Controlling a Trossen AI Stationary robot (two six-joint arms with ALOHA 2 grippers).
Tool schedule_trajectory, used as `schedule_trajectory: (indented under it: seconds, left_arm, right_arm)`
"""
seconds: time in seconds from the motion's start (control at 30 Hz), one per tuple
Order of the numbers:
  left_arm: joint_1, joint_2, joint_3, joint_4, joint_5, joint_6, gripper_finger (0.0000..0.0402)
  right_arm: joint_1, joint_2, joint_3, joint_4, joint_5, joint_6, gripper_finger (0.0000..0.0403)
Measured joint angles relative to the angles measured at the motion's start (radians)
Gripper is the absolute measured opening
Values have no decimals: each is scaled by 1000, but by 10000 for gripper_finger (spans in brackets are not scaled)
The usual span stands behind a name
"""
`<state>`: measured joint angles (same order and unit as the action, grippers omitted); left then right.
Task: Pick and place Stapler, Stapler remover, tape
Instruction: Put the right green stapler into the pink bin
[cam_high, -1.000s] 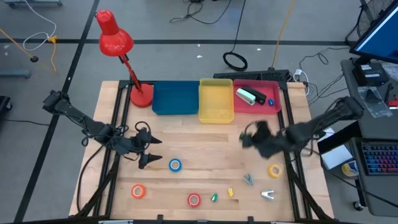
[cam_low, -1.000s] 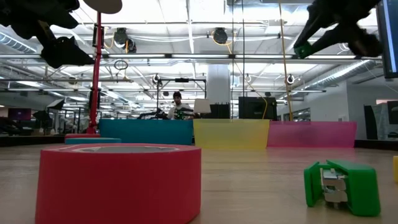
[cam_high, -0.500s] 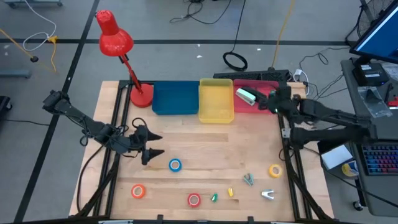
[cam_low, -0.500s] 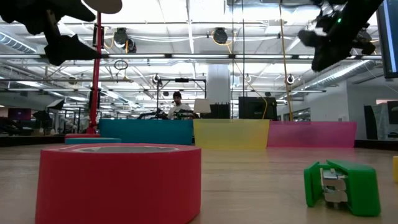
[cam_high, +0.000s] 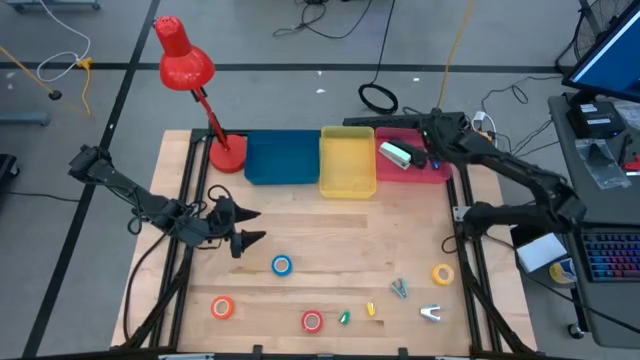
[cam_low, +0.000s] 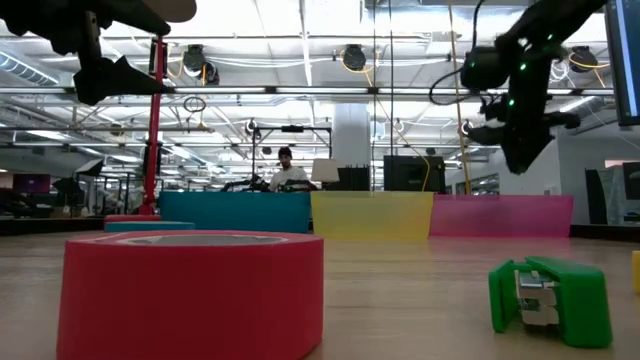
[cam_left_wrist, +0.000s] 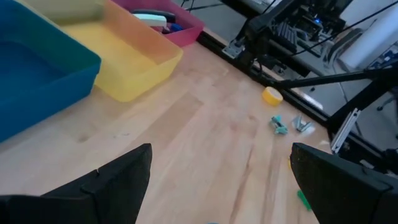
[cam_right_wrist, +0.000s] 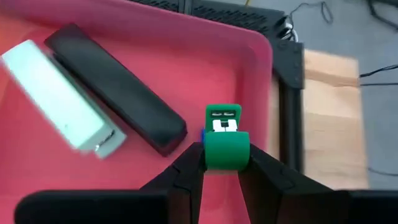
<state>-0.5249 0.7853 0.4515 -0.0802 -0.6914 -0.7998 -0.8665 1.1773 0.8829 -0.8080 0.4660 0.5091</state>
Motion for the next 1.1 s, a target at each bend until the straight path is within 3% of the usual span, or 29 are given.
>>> schedule_trajectory:
  seconds: [0.43, 1.1]
  left_arm:
    - [0, 0, 0, 31, 0, 0, 379]
    - [0, 0, 0, 30, 11, 11, 379]
  right_arm:
    - [-83, 218, 5, 168, -61, -6, 79]
    - [-109, 273, 6, 228, -47, 43, 78]
